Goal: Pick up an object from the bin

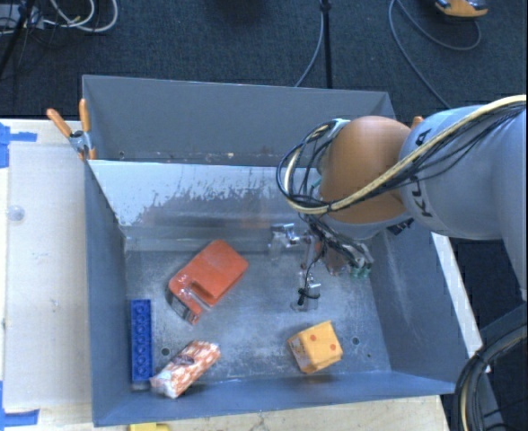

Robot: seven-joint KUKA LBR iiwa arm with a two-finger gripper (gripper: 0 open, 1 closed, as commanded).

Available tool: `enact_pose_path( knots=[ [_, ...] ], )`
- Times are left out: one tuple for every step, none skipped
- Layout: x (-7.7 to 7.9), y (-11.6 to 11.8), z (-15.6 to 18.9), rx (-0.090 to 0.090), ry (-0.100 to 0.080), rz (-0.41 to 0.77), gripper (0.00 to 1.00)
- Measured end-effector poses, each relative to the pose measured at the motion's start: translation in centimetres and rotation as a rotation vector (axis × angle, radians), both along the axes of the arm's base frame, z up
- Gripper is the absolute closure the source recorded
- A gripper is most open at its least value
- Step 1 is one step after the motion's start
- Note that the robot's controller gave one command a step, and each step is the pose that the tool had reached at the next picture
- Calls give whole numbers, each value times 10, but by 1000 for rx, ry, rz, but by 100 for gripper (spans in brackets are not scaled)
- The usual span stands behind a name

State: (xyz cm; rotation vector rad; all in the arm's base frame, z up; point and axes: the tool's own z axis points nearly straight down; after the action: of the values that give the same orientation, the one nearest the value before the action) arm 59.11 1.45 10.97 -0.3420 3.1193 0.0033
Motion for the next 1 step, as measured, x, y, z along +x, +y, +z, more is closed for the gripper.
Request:
enact_pose_path(
  knots=[
    [-30, 18, 45, -3, 12, 29, 0]
  ],
)
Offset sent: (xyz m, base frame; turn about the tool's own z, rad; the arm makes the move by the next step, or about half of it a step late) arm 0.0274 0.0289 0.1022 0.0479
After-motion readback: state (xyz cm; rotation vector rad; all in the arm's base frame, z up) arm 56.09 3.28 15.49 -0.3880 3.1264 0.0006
